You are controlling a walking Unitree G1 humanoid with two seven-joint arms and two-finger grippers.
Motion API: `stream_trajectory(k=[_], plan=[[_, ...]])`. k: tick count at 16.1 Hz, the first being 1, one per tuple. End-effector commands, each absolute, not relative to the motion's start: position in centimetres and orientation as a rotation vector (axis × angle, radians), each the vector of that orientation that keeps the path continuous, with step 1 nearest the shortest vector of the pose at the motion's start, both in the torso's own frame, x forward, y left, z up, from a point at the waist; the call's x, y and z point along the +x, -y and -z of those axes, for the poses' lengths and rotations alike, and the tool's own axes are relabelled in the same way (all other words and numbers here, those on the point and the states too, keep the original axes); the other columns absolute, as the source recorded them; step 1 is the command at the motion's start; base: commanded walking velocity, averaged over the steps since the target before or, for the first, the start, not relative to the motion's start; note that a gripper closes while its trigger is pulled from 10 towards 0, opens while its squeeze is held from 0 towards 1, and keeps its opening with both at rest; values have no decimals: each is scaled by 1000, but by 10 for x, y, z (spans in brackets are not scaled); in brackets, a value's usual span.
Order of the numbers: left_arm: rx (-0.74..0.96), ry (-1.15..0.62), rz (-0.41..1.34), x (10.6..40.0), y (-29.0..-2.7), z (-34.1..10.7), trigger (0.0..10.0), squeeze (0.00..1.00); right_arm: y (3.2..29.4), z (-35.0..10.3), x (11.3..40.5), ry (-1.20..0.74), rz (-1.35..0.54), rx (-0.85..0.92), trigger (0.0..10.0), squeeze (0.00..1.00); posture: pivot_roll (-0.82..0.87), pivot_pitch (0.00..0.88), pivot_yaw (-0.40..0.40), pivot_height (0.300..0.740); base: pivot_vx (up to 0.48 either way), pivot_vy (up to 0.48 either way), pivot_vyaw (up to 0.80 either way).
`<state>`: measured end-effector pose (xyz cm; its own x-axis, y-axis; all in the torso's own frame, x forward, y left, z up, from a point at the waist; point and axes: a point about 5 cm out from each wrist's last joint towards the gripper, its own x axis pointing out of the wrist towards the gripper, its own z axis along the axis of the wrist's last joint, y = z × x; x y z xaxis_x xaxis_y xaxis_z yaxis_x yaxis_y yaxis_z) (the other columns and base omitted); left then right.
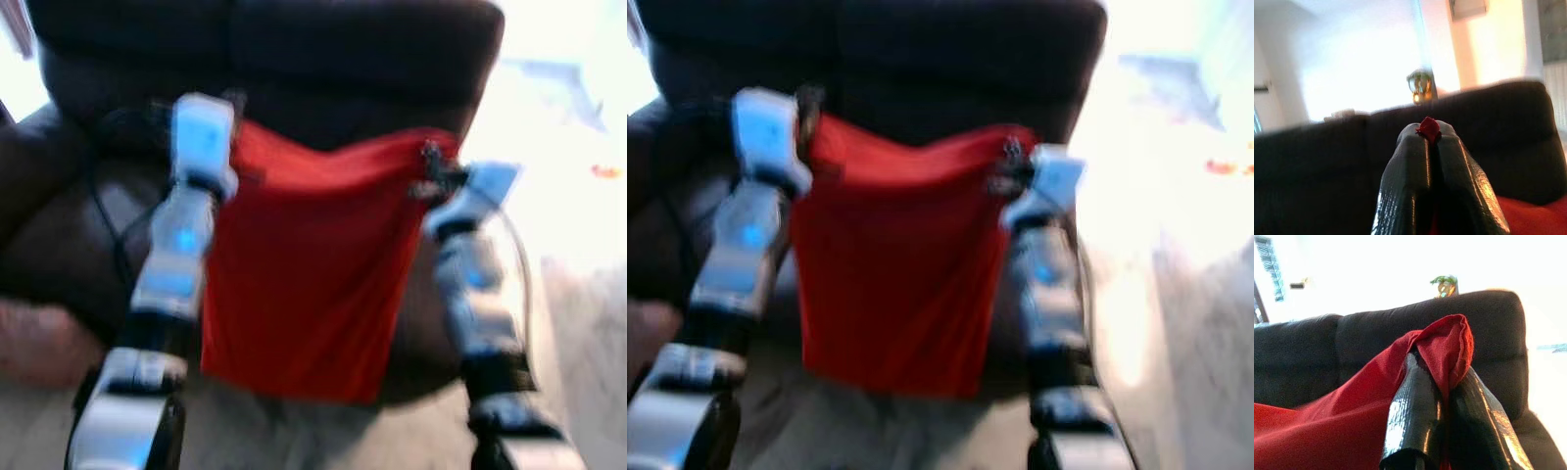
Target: Move the pillow to the sofa from floor
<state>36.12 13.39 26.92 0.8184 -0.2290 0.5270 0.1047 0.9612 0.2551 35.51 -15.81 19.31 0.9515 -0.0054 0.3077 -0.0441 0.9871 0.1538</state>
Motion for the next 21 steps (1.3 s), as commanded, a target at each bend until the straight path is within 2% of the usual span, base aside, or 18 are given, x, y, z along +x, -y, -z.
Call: stream_trajectory(k=[1,10,19,21], plan=[[206,676,155,359,-143,-296,10000,0,151,-255,353,548,-53,170,10000,0,71,0,-42,740,315,0,0],[222,752,170,367,-143,-331,10000,0,155,-304,352,684,-37,199,10000,0,69,0,-39,740,314,0,0],[257,667,199,377,-142,-315,10000,0,154,-293,356,635,-35,197,10000,0,72,0,-43,740,300,0,0],[281,605,241,382,-137,-302,10000,0,153,-288,357,615,-39,195,10000,0,73,0,-42,740,0,0,0]])
